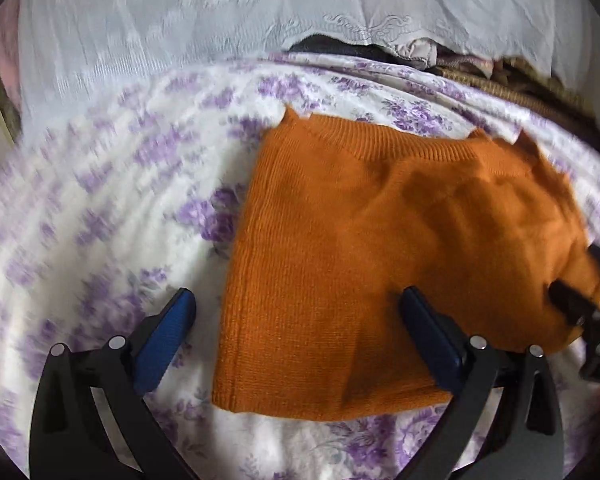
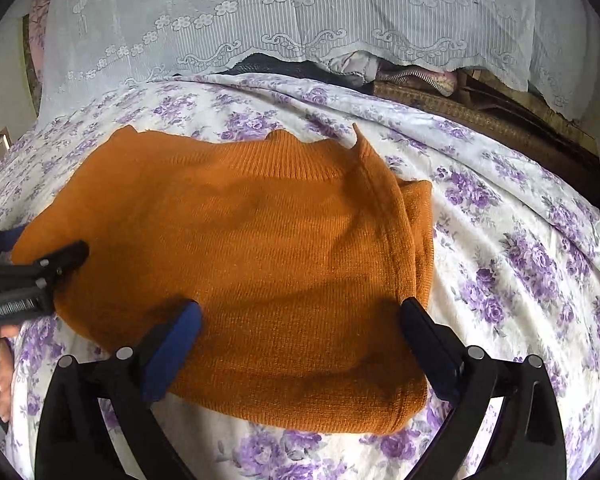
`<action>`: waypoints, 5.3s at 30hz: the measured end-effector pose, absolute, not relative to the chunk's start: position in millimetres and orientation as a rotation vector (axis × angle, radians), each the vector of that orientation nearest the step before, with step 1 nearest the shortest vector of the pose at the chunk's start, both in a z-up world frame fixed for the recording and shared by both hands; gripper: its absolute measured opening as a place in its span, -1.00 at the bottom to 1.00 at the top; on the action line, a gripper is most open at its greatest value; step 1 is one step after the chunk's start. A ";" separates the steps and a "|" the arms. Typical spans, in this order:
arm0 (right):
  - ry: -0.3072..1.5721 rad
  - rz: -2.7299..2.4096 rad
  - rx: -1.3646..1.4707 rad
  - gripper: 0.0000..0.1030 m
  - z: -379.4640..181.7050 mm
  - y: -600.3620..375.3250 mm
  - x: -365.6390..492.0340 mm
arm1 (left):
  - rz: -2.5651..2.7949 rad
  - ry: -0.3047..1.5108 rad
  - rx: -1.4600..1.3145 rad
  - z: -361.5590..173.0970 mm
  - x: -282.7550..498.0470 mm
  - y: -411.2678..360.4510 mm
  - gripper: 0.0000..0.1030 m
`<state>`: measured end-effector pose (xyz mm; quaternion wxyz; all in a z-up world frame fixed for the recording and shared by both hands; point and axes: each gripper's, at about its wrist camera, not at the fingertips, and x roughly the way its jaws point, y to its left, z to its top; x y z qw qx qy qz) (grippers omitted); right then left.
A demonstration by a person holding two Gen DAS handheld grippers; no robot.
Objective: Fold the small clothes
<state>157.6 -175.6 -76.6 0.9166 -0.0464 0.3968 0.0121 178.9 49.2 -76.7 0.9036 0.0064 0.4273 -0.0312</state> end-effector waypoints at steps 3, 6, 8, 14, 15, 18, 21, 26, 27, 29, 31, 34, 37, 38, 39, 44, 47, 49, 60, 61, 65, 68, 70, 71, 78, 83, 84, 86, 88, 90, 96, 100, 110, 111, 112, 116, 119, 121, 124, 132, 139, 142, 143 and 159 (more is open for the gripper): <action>0.812 0.040 -0.070 0.93 -75.1 -179.1 156.5 | -0.070 0.886 0.002 -77.3 178.7 49.8 0.92; 0.757 0.046 -0.024 0.93 -66.3 -183.1 148.4 | -0.034 0.817 0.077 -65.8 170.5 39.3 0.92; 0.658 0.036 0.007 0.93 -50.6 -185.2 140.1 | -0.030 0.758 0.065 -52.9 167.0 39.9 0.92; 0.627 -0.031 0.045 0.93 -15.4 -183.7 179.2 | -0.029 0.762 -0.051 -21.2 204.5 45.4 0.92; 0.643 -0.031 0.067 0.93 -14.4 -185.9 190.1 | -0.010 0.758 -0.046 -18.9 213.2 43.0 0.92; 0.706 -0.042 0.120 0.93 -24.5 -191.8 227.2 | 0.041 0.792 0.028 -29.3 242.5 28.3 0.92; 0.813 -0.141 0.114 0.93 -66.3 -204.7 253.8 | 0.107 0.913 0.120 -74.2 270.3 21.7 0.92; 0.821 -0.099 0.247 0.93 -75.7 -228.8 250.0 | 0.076 0.916 0.024 -76.2 273.3 34.8 0.92; 0.809 -0.088 0.278 0.93 -75.1 -232.6 244.6 | 0.086 0.901 0.013 -72.4 267.9 36.4 0.92; 0.741 -0.057 0.329 0.93 -62.7 -238.2 224.9 | 0.085 0.855 -0.007 -60.1 254.3 40.1 0.91; 0.653 -0.046 0.322 0.93 -49.8 -236.8 202.6 | 0.032 0.795 -0.051 -43.8 236.9 44.0 0.91; 0.703 -0.053 0.221 0.93 -54.9 -221.9 197.7 | -0.025 0.821 -0.035 -47.9 228.1 31.8 0.91; 0.885 -0.076 0.082 0.93 -79.5 -202.0 215.5 | -0.043 0.925 0.083 -82.7 236.2 7.8 0.92; 0.866 -0.079 0.067 0.93 -76.6 -199.9 212.9 | -0.037 0.906 0.068 -77.6 234.4 10.2 0.92; 0.853 -0.078 0.066 0.93 -75.8 -199.5 209.6 | -0.042 0.914 0.059 -75.2 234.5 13.0 0.92; 0.659 -0.067 0.185 0.93 -54.9 -221.7 173.6 | -0.036 0.886 -0.089 -65.1 211.0 41.5 0.92; 0.659 -0.058 0.216 0.93 -55.5 -225.5 160.1 | -0.006 0.886 -0.075 -64.2 190.6 46.1 0.92; 0.661 -0.056 0.198 0.93 -55.4 -218.5 150.7 | -0.013 0.881 -0.055 -64.2 175.6 42.0 0.92; 0.767 -0.105 0.009 0.93 -64.5 -187.7 129.6 | 0.042 0.819 0.121 -59.8 136.1 17.4 0.91; 0.732 -0.099 0.006 0.93 -59.8 -186.0 124.2 | 0.017 0.796 0.107 -54.3 131.1 16.1 0.91; 0.863 -0.153 -0.187 0.93 -81.1 -157.1 137.3 | -0.020 0.809 0.185 -61.4 130.0 -4.9 0.92; 0.865 -0.129 -0.134 0.93 -79.2 -164.8 136.3 | -0.056 0.937 0.078 -76.4 150.2 11.6 0.92; 0.872 -0.101 -0.072 0.93 -80.0 -172.8 136.5 | -0.089 0.940 0.019 -74.8 150.4 20.7 0.92; 0.850 -0.080 -0.020 0.93 -77.3 -180.5 133.3 | -0.098 0.930 0.006 -71.3 147.7 22.1 0.92; 0.665 0.024 0.257 0.93 -58.0 -218.1 114.9 | -0.250 0.938 -0.266 -59.8 146.9 53.4 0.92; 0.553 0.094 0.276 0.93 -35.1 -217.1 116.2 | -0.355 0.947 -0.500 -57.0 169.9 85.1 0.92; 0.567 0.109 0.265 0.93 -33.0 -214.5 120.7 | -0.364 0.954 -0.512 -57.1 174.6 87.0 0.91; 0.656 0.095 0.235 0.93 -36.8 -207.4 139.9 | -0.380 0.972 -0.529 -58.9 187.8 88.3 0.91; 0.771 0.074 0.214 0.93 -50.9 -204.6 166.5 | -0.397 0.984 -0.531 -61.6 201.7 88.9 0.91; 0.816 0.084 0.206 0.93 -66.5 -204.7 181.7 | -0.411 0.991 -0.537 -68.2 217.7 89.1 0.91; 0.801 0.135 0.199 0.93 -70.6 -207.6 187.6 | -0.482 1.007 -0.493 -74.3 247.2 85.6 0.91; 0.751 0.199 0.329 0.93 -71.1 -226.0 180.7 | -0.516 1.024 -0.446 -77.7 254.6 77.9 0.91; 0.539 0.048 0.191 0.93 -34.5 -219.0 153.0 | -0.448 0.997 -0.323 -74.4 237.9 63.3 -0.02; 0.548 0.059 0.161 0.93 -36.5 -210.6 155.6 | -0.444 0.993 -0.317 -73.3 237.2 62.1 -0.03; 0.575 0.090 0.116 0.93 -40.7 -197.2 161.4 | -0.440 0.989 -0.310 -72.7 235.2 62.3 -0.03; 0.829 0.102 -0.123 0.93 -74.7 -154.6 195.3 | -0.423 0.985 -0.302 -74.0 234.3 61.7 -0.03; 0.865 0.107 -0.116 0.93 -79.2 -154.0 203.8 | -0.408 1.001 -0.301 -78.6 235.6 61.3 0.07; 0.864 0.106 -0.110 0.93 -79.6 -154.3 202.8 | -0.398 0.991 -0.280 -76.1 232.7 58.2 0.06; 0.862 0.099 -0.118 0.93 -79.7 -154.4 202.5 | -0.387 0.959 -0.249 -67.6 227.0 54.4 -0.34; 0.840 0.144 -0.048 0.93 -76.5 -168.1 199.9 | -0.393 0.923 -0.263 -43.0 216.8 53.7 -0.53; 0.710 0.167 0.255 0.93 -60.5 -216.9 186.9 | -0.365 0.938 -0.223 -28.1 212.3 39.7 -0.55; 0.688 0.115 0.233 0.93 -57.3 -216.1 184.5 | -0.367 0.931 -0.200 -16.9 207.9 29.4 -0.56; 0.686 0.115 0.240 0.93 -57.6 -217.6 184.4 | -0.368 0.928 -0.191 -13.6 206.6 25.5 -0.57; 0.672 0.223 0.605 0.93 -58.5 -268.7 182.4 | -0.329 0.945 -0.067 -2.0 200.2 -33.0 -0.68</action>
